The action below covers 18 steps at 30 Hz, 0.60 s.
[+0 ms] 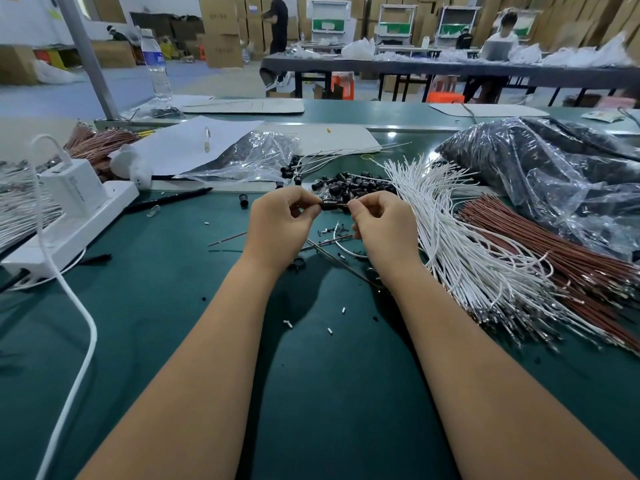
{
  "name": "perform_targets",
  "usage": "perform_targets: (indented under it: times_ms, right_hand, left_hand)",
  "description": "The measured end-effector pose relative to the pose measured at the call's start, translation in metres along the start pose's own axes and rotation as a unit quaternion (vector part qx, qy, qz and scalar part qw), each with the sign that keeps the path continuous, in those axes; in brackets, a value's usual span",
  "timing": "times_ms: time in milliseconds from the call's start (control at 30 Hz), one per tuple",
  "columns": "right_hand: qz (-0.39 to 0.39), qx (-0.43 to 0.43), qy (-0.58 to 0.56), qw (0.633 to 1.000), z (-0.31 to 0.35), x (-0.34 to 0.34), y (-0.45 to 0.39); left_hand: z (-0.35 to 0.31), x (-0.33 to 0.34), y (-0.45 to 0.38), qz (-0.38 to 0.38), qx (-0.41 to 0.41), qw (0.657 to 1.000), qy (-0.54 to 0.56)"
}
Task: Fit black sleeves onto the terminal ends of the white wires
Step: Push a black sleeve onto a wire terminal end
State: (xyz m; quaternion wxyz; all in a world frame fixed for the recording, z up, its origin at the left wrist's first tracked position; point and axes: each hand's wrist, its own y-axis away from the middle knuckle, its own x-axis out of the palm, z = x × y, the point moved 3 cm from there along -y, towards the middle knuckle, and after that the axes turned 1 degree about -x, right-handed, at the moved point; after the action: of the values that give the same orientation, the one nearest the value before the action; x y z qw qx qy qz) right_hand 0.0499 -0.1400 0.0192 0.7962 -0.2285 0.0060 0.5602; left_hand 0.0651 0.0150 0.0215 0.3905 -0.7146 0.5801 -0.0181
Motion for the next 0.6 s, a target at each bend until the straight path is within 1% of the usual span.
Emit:
perform_targets:
  times_ms: [100,267,467,600]
  right_hand:
    - [0.004,0.003,0.002,1.0,-0.0011,-0.0001,-0.0004]
    - [0.017,0.003,-0.07,0.997,-0.0011,-0.0003,-0.001]
    - [0.023,-0.019,-0.058,0.998,-0.0018,-0.0032,-0.0014]
    - [0.023,0.007,-0.07,0.997,-0.0049,-0.0061,-0.0029]
  left_hand:
    - [-0.0014,0.0002,0.0005,0.002,0.008,1.0,-0.009]
    - [-0.0018,-0.0009,0.002,0.002,0.01,1.0,-0.007]
    - [-0.004,0.0036,0.0056,0.04,0.006,0.999,-0.004]
    - [-0.0035,0.004,0.0058,0.03,0.006,1.0,-0.005]
